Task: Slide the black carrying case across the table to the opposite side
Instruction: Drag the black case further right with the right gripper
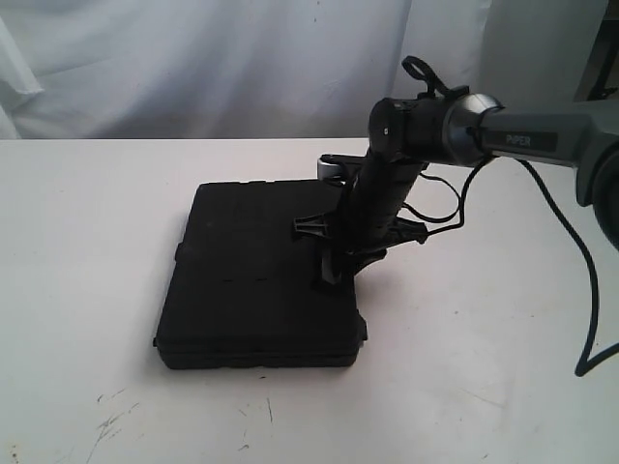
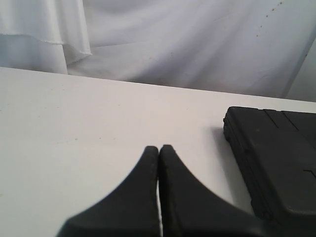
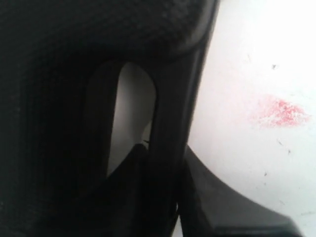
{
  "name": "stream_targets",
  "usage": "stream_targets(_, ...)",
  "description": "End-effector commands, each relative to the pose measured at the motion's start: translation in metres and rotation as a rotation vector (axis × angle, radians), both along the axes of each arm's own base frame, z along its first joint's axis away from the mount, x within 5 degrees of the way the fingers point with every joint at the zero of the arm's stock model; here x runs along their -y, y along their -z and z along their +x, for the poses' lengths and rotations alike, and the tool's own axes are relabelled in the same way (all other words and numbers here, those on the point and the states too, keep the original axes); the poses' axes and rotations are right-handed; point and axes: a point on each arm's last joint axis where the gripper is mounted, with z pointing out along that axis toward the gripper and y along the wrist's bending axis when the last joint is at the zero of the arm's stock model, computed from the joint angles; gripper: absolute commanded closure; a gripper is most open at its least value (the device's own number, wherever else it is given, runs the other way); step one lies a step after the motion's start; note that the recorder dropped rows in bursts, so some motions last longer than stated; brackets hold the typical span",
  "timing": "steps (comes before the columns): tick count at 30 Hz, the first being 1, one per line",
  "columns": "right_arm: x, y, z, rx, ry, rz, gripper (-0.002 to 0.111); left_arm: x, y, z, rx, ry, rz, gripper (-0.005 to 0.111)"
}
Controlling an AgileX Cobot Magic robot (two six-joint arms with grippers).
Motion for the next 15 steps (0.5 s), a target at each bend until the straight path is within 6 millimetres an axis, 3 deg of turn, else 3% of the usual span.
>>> stream_targets(1,0.001,-0.003,0.0,-0.001,-0.02,-0.015,0.108,0.0,0.001,0.0,-0.002,-0.002,-0.005,0.107)
stream_targets(15,0.013,-0.008,0.001,0.01,0.002,-0.13,0.108,0.0,0.001,0.0,-0.002,-0.002,-0.005,0.107)
